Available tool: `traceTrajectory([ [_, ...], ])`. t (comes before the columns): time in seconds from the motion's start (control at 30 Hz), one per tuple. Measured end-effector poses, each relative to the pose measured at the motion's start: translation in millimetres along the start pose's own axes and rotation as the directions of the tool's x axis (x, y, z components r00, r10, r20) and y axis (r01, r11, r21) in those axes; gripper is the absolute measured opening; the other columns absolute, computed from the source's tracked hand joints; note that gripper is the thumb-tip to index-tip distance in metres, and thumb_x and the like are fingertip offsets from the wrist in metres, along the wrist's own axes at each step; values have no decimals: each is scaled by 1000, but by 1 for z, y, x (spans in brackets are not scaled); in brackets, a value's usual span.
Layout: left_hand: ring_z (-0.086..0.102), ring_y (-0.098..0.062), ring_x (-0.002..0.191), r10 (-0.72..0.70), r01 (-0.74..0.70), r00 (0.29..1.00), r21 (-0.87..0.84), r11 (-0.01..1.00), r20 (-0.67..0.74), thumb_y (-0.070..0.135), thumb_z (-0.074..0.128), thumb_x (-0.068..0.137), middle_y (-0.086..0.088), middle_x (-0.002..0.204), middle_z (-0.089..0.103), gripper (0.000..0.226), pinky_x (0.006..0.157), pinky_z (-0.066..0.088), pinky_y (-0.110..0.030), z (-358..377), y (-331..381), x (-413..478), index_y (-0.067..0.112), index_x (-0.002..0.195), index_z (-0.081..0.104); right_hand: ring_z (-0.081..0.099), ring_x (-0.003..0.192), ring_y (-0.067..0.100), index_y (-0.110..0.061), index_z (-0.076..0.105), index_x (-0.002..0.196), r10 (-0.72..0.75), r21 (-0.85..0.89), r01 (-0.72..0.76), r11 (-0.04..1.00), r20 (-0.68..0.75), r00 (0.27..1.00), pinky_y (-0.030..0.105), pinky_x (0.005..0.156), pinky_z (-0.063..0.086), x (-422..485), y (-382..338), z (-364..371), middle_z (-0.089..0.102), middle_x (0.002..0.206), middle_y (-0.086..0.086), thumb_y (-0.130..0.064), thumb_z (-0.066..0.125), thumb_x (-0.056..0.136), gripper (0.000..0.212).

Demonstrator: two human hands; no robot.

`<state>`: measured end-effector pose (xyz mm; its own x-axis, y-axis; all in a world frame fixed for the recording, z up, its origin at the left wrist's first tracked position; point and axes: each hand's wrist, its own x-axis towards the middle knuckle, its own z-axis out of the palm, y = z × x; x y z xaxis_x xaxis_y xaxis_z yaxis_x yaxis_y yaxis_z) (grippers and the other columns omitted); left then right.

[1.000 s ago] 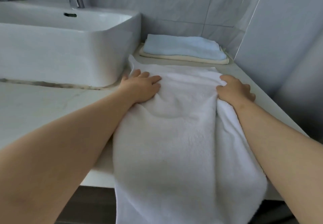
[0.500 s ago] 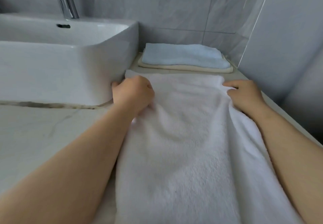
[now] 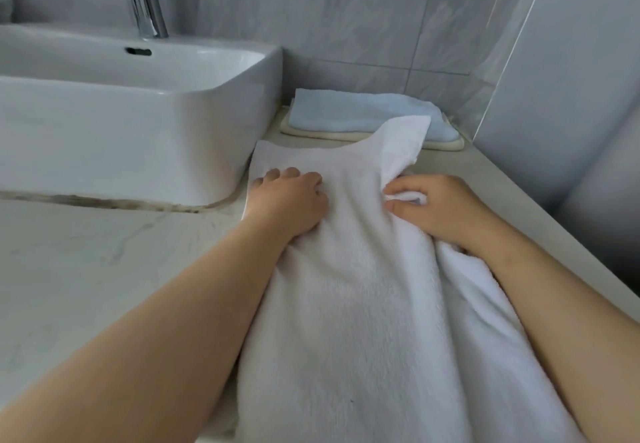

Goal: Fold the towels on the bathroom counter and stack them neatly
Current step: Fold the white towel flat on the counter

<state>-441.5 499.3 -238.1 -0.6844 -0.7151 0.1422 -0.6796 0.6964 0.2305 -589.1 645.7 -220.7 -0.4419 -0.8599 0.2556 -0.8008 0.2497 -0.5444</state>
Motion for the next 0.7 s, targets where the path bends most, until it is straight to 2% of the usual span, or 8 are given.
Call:
traceTrajectory([
  [0.1, 22, -27, 137, 27, -34, 995, 68, 997, 97, 46, 24, 95, 2, 149, 30, 47, 112, 16, -42, -1, 1, 4, 40, 142, 29, 51, 108, 6, -20, 65, 113, -22, -44, 18, 999, -101, 995, 8, 81, 29, 7, 5, 0, 57, 114, -9, -22, 66, 85, 28],
  [0.17, 14, -26, 142, 39, -51, 988, 78, 996, 147, 50, 21, 96, 5, 154, 21, 49, 115, 9, -44, -2, 1, 7, 44, 144, 21, 53, 106, 9, -19, 67, 104, 93, 36, -88, 995, -185, 978, 15, 81, 32, 11, 10, -3, 60, 109, -6, -21, 64, 86, 18],
  [0.23, 9, -24, 144, 52, -67, 984, 79, 995, 171, 51, 20, 97, 7, 155, 16, 49, 115, 6, -44, -3, 2, 11, 45, 145, 18, 56, 96, 10, -22, 66, 86, 242, 221, -208, 953, -144, 960, 18, 76, 38, 12, 16, -9, 63, 94, -9, -16, 64, 85, 7],
  [0.27, 8, -23, 144, 59, -75, 982, 80, 994, 179, 51, 20, 97, 8, 156, 15, 49, 116, 5, -44, -3, 3, 13, 45, 145, 17, 56, 92, 10, -23, 66, 81, 281, 302, -244, 922, -84, 956, 18, 75, 40, 12, 18, -13, 63, 88, -10, -11, 64, 84, 12],
  [0.4, 4, -23, 145, 85, -105, 972, 81, 991, 219, 51, 19, 98, 9, 158, 9, 49, 116, 3, -43, -5, 2, 21, 45, 146, 13, 58, 92, 11, -22, 68, 76, 321, 510, -322, 798, 92, 943, 26, 94, 42, 10, 21, -23, 66, 85, -9, -6, 65, 83, 17],
  [0.57, 0, -20, 146, 124, -151, 954, 81, 985, 274, 53, 17, 97, 9, 158, 3, 50, 117, -1, -41, -8, -7, 23, 45, 146, 10, 61, 99, 15, -22, 69, 87, 363, 645, -331, 688, 89, 928, 30, 97, 45, 16, 26, -22, 68, 95, -4, -10, 64, 84, 13],
  [0.63, -1, -19, 146, 124, -154, 949, 83, 985, 288, 53, 16, 97, 10, 158, 2, 50, 117, -1, -40, -10, -10, 22, 45, 146, 9, 60, 95, 15, -21, 67, 93, 396, 697, -342, 630, 90, 914, 29, 92, 46, 18, 28, -23, 67, 97, -3, -13, 65, 84, 12],
  [0.7, -1, -18, 146, 121, -151, 947, 82, 985, 299, 53, 16, 97, 10, 158, 2, 50, 118, -1, -39, -13, -13, 22, 44, 146, 9, 60, 86, 13, -20, 67, 95, 451, 752, -302, 587, 6, 893, 25, 82, 48, 20, 32, -27, 65, 92, -3, -12, 65, 84, 14],
])
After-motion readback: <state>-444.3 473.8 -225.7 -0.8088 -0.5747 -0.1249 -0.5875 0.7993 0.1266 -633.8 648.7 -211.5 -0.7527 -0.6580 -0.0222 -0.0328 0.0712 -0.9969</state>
